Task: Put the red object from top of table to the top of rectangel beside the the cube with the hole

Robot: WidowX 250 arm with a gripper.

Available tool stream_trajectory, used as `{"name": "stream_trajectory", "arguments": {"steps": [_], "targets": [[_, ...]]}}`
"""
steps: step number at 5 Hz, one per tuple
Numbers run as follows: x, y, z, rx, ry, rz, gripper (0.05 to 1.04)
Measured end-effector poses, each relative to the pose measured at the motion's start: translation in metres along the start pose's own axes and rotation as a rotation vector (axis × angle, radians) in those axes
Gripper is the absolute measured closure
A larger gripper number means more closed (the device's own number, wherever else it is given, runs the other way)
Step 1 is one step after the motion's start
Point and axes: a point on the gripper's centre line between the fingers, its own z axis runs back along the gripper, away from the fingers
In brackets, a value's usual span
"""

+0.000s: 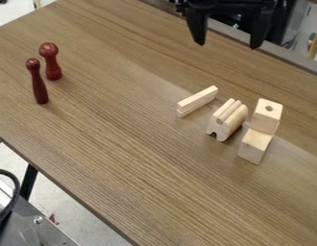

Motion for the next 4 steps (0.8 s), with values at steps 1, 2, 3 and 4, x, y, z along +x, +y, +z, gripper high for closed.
{"name": "stream_trajectory", "arguments": {"steps": [1,2,3,4], "targets": [[-0.005,0.002,-0.007,0.014,0.025,0.000,0.083],[-0.005,0.018,-0.010,0.058,0.045,0.029,0.083],[0.000,0.052,-0.013,0.120,0.029,0.082,0.083],[0.009,0.082,-0.015,0.165,0.001,0.138,0.083]]}}
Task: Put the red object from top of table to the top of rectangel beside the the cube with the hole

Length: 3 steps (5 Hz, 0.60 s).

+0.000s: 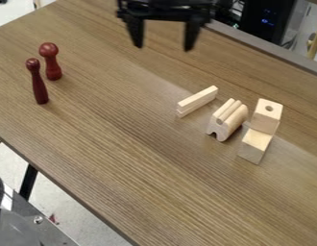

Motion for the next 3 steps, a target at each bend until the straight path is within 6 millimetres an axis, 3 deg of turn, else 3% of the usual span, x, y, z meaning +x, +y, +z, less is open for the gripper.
{"name": "stream_trajectory", "arguments": {"steps": [2,3], "targets": [[0.014,0.037,-0.012,0.082,-0.008,0.087,0.083],[0.032,0.054,-0.019,0.112,-0.019,0.141,0.083]]}}
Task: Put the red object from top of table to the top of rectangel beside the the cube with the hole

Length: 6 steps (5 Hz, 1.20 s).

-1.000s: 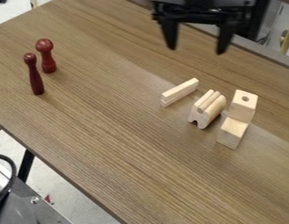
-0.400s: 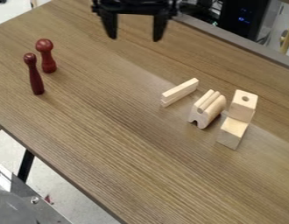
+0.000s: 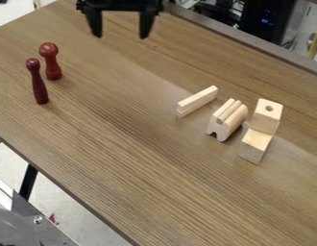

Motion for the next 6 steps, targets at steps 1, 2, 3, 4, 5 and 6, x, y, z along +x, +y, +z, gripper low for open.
{"name": "stream_trajectory", "arguments": {"steps": [1,2,3,4,5,6], "targets": [[0.018,0.017,-0.017,0.035,0.006,0.065,0.083],[0.029,0.030,-0.025,0.069,-0.007,0.097,0.083],[0.034,0.041,-0.030,0.092,-0.007,0.129,0.083],[0.036,0.052,-0.041,0.070,0.015,0.169,0.083],[0.039,0.060,-0.049,0.069,0.013,0.182,0.083],[0.040,0.067,-0.053,0.088,0.012,0.182,0.083]]}}
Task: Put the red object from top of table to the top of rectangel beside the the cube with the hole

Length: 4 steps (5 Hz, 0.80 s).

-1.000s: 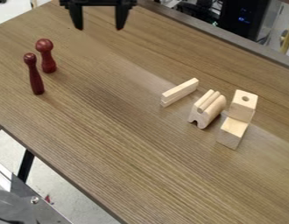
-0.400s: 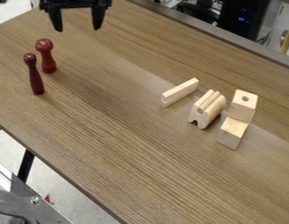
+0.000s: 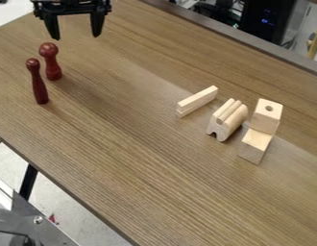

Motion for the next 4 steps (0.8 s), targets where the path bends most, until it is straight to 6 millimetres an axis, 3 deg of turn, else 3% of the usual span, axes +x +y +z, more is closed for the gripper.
{"name": "stream_trajectory", "arguments": {"steps": [4], "targets": [[0.004,0.029,-0.017,0.135,-0.002,0.008,0.083]]}}
